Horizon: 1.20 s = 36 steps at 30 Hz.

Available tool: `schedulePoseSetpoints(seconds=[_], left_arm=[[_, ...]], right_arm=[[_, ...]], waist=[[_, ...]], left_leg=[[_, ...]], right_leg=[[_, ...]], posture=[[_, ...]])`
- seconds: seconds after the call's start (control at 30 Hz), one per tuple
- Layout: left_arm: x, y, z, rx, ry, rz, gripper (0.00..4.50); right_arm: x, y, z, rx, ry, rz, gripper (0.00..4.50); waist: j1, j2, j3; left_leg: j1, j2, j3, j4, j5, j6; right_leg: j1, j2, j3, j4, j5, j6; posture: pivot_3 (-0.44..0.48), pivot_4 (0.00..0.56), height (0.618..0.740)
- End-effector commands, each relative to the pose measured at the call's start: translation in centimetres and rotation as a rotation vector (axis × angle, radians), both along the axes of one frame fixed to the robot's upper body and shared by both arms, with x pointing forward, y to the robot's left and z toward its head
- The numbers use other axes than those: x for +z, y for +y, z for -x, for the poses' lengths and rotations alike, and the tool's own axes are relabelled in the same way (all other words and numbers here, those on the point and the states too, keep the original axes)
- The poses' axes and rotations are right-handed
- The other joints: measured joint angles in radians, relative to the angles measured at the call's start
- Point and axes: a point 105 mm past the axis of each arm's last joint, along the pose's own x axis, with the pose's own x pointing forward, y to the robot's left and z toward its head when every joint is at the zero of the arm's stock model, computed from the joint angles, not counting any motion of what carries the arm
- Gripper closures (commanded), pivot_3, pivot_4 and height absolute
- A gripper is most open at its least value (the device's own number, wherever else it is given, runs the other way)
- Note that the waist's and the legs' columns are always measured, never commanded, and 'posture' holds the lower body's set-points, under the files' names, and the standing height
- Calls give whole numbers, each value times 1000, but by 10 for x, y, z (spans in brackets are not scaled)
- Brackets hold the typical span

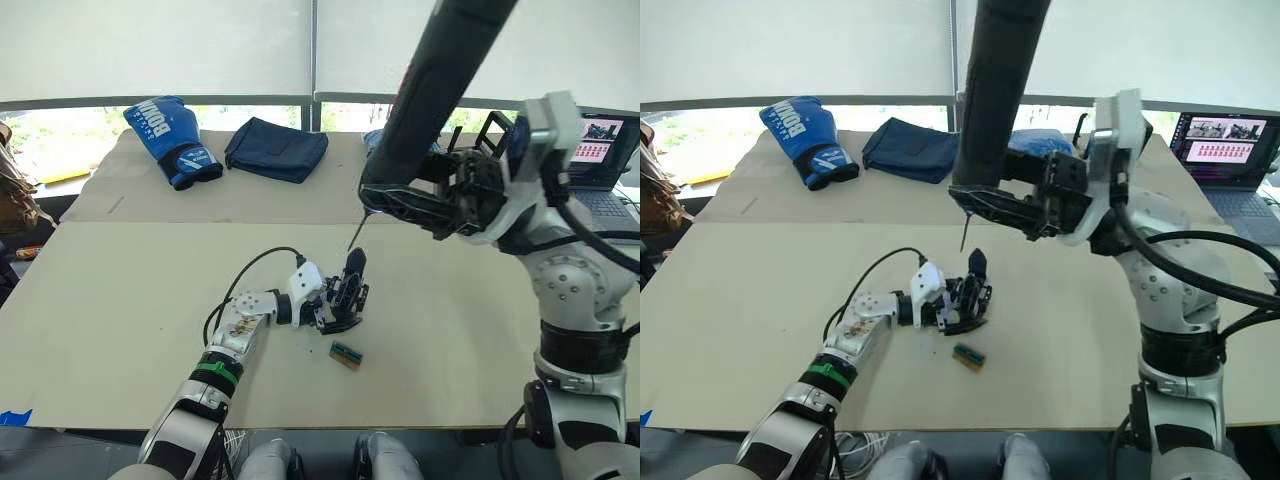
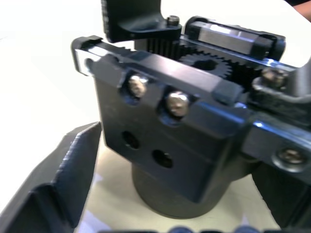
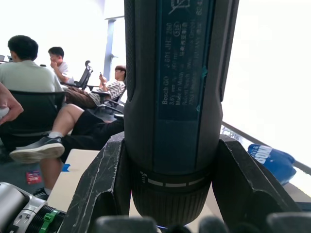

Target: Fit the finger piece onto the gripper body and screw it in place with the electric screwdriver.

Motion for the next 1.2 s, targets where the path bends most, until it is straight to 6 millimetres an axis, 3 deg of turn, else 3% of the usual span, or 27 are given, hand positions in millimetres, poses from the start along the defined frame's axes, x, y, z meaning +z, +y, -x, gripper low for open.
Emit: schedulePoseSetpoints(seconds=[0.03, 0.27, 0.4, 0.57, 0.63, 0.8, 1.2], left_arm=[[-7, 21, -1, 63, 6, -10, 62], [-1, 72, 21, 21, 3, -30, 62], [5, 117, 40, -8, -24, -45, 62], [4, 175, 50, 37, -61, -149, 62], [4, 183, 53, 30, -57, -165, 62], [15, 163, 59, -76, -82, -120, 62], [8, 71, 85, -316, -40, -78, 62]], right_arm=[[17, -15, 16, -33, -65, -25, 2593], [3, -58, 24, -220, -36, 38, 2593], [-30, -93, 35, -357, 29, 144, 2593], [-67, -104, 59, -421, 112, 207, 2593], [-70, -102, 61, -445, 105, 165, 2593], [-72, -86, 64, -418, 63, 106, 2593], [-81, -9, 74, -58, 25, 55, 2593]], waist=[[-1, 0, 0], [-12, 0, 1], [-4, 1, 1], [10, 4, 4], [11, 4, 4], [16, 4, 7], [13, 4, 7]], left_leg=[[0, 0, 0, 0, 0, 0], [1, 1, 0, -3, 1, -2], [-1, 1, 0, -4, 1, -2], [-4, 0, 1, -3, 0, -1], [-4, 1, 2, -3, 0, -1], [-5, -1, 2, -2, 0, 0], [-5, -1, 3, -2, 1, -2]], right_leg=[[0, 0, 0, 0, 0, 0], [-2, 1, 1, 0, 0, 0], [-2, 1, 1, -1, 0, 0], [-6, 0, 1, -2, -1, 1], [-7, 1, 2, -2, -1, 1], [-8, 1, 4, -2, -3, 8], [-8, 12, 7, -2, 0, 2]], posture=[[0, 150, 740], [0, 150, 740], [0, 150, 740], [0, 150, 740], [0, 150, 740], [0, 150, 740], [0, 150, 740]])
